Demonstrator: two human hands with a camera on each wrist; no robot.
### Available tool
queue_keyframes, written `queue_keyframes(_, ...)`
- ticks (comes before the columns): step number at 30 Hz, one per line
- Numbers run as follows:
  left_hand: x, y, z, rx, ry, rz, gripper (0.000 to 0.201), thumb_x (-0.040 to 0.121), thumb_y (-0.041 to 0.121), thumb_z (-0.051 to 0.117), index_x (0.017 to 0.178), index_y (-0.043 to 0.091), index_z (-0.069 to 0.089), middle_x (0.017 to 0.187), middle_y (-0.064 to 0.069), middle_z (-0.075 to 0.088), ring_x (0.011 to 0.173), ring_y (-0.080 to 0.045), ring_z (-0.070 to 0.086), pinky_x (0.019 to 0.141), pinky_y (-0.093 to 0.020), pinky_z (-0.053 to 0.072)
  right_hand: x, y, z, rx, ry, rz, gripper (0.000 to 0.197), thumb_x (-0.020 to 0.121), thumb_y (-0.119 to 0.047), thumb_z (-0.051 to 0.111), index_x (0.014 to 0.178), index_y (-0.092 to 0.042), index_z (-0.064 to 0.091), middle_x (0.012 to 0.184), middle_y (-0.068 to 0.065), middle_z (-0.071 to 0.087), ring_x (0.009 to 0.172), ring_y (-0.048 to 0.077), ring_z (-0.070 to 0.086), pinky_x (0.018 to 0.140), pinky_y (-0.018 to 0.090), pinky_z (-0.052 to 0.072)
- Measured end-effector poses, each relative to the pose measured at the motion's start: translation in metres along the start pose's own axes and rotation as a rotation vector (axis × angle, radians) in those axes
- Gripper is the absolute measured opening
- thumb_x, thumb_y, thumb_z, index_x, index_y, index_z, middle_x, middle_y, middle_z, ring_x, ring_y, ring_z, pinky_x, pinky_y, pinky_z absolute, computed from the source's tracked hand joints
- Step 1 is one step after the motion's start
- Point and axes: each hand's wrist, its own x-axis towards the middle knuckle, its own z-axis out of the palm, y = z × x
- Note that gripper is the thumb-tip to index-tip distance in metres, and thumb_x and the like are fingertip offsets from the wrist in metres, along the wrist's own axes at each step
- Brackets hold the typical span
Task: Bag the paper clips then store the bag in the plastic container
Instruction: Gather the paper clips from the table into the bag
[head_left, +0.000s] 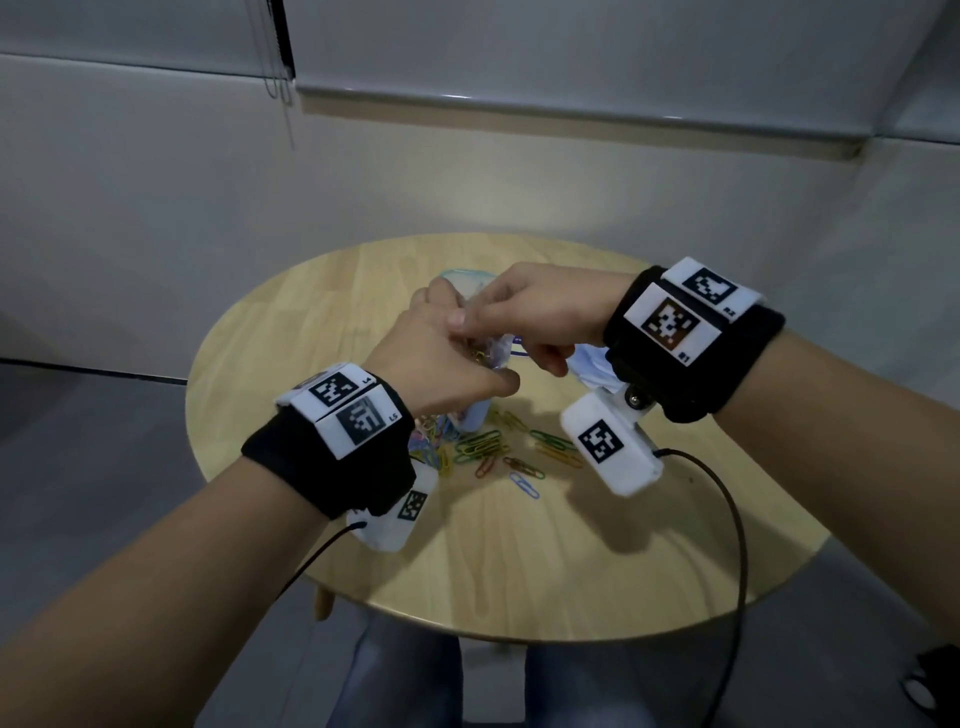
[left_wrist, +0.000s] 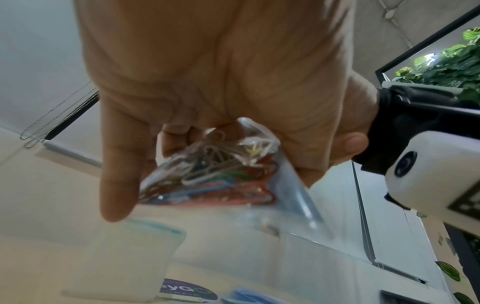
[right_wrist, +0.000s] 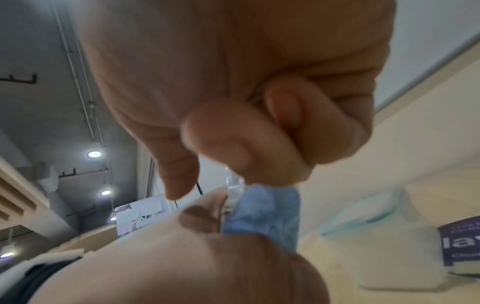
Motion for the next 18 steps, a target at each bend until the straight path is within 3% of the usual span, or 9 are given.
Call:
queue_keyframes(2, 0.0022, -0.0020, -0.0022, 0.043, 0.025, -0.045, 0.066, 0.050, 0.050, 0.072, 0.099, 0.018, 0.042, 0.105, -0.002, 0.043, 0.094, -0.022, 0.052, 0.065, -0.030, 0.039, -0.0027, 0.0020, -0.0042, 0.017, 0.068, -0.078, 0.023, 0.087, -0.036, 0.061, 0.090, -0.015, 0.072, 0.073, 0.006, 0.064, 0.034, 0.016, 0.043, 0.040, 0.023, 0.030)
queue_keyframes(4, 0.0036, -0.0031, -0.0047, 0.067, 0.044, -0.053, 0.072, 0.051, 0.050, 0.076, 0.104, 0.016, 0.040, 0.106, -0.002, 0.045, 0.093, -0.022, 0.053, 0.061, -0.030, 0.038, -0.0042, 0.0036, -0.0082, 0.087, 0.163, -0.147, 0.011, 0.081, -0.021, 0.070, 0.089, -0.014, 0.075, 0.072, 0.003, 0.068, 0.038, 0.017, 0.043, 0.035, 0.021, 0.035)
queue_keyframes(8, 0.0039, -0.0012, -0.0064, 0.087, 0.056, -0.029, 0.072, 0.054, 0.049, 0.077, 0.105, 0.014, 0.040, 0.105, -0.002, 0.045, 0.090, -0.020, 0.052, 0.056, -0.028, 0.035, -0.0064, 0.0068, -0.0076, 0.168, 0.240, -0.159, 0.012, 0.075, -0.005, 0.074, 0.084, -0.004, 0.066, 0.060, 0.001, 0.066, 0.031, 0.008, 0.039, 0.031, 0.017, 0.032)
queue_keyframes(11, 0.0055, 0.0013, -0.0057, 0.092, 0.044, -0.029, 0.072, 0.050, 0.050, 0.073, 0.104, 0.013, 0.043, 0.104, -0.002, 0.044, 0.092, -0.021, 0.052, 0.062, -0.030, 0.037, -0.0070, 0.0050, -0.0028, 0.123, 0.145, -0.129, 0.003, 0.083, -0.005, 0.063, 0.082, -0.008, 0.063, 0.064, 0.004, 0.067, 0.029, 0.011, 0.036, 0.031, 0.017, 0.030)
queue_keyframes(14, 0.0053, 0.0016, -0.0051, 0.068, 0.040, -0.032, 0.073, 0.047, 0.051, 0.070, 0.104, 0.014, 0.043, 0.104, -0.002, 0.045, 0.091, -0.020, 0.053, 0.061, -0.030, 0.038, -0.0095, 0.0031, -0.0026, 0.086, 0.137, -0.122, 0.004, 0.083, -0.007, 0.063, 0.082, -0.008, 0.066, 0.063, 0.002, 0.068, 0.029, 0.012, 0.036, 0.031, 0.017, 0.032)
queue_keyframes(16, 0.0054, 0.0002, -0.0062, 0.059, 0.046, -0.029, 0.072, 0.049, 0.049, 0.072, 0.104, 0.014, 0.041, 0.104, -0.002, 0.046, 0.089, -0.020, 0.053, 0.059, -0.030, 0.038, -0.0116, 0.0023, -0.0034, 0.161, 0.233, -0.161, 0.002, 0.080, -0.009, 0.069, 0.079, -0.007, 0.068, 0.059, 0.001, 0.068, 0.030, 0.010, 0.038, 0.031, 0.018, 0.033)
queue_keyframes(18, 0.0054, -0.0015, -0.0091, 0.087, 0.038, -0.030, 0.071, 0.052, 0.047, 0.075, 0.104, 0.014, 0.040, 0.103, -0.003, 0.047, 0.088, -0.020, 0.052, 0.056, -0.029, 0.036, -0.0114, 0.0060, -0.0071, 0.307, 0.432, -0.197, 0.009, 0.078, -0.013, 0.072, 0.077, -0.006, 0.067, 0.065, 0.007, 0.070, 0.030, 0.010, 0.041, 0.032, 0.020, 0.035)
